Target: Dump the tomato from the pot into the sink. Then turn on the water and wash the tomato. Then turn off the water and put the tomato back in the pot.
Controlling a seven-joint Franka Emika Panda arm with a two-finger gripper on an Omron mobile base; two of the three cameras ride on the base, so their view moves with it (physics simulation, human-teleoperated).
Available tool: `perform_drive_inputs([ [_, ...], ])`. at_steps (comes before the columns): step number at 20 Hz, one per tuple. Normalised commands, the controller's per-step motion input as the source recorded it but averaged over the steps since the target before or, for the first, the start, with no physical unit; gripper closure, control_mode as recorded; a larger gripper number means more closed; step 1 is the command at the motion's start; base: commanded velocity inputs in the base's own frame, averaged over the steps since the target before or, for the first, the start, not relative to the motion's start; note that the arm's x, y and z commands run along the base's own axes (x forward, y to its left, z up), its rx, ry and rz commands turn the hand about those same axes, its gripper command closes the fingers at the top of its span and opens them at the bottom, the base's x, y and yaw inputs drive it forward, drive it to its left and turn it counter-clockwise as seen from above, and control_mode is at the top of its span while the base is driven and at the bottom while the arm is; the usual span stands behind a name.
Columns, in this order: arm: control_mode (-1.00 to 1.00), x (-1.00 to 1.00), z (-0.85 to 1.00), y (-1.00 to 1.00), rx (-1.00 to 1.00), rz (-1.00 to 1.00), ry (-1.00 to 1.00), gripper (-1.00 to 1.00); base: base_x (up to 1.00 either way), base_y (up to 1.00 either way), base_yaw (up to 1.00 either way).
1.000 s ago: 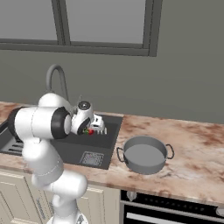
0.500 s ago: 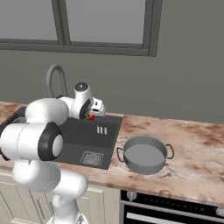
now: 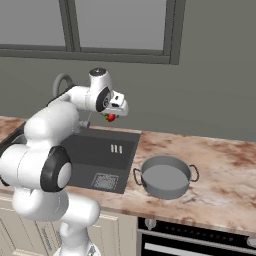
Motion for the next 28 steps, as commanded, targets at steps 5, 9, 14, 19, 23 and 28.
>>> perform_drive_inputs([
  [5, -1.0, -0.39, 0.49, -0.71, 0.0, -0.1, 0.17, 1.0, 0.0, 0.0, 0.0],
  [9, -1.0, -0.53, 0.09, -0.79, 0.0, -0.1, 0.13, 1.0, 0.0, 0.0, 0.0],
  [14, -1.0, -0.55, -0.32, -0.76, -0.04, -0.08, 0.02, 1.0, 0.0, 0.0, 0.0],
  [19, -1.0, -0.43, -0.37, -0.62, -0.03, -0.06, 0.0, 1.0, 0.0, 0.0, 0.0],
  [23, -1.0, -0.43, -0.25, -0.59, -0.02, -0.06, 0.0, 1.0, 0.0, 0.0, 0.0],
  [28, -1.0, -0.11, -0.38, -0.42, -0.01, -0.03, 0.0, 1.0, 0.0, 0.0, 0.0],
])
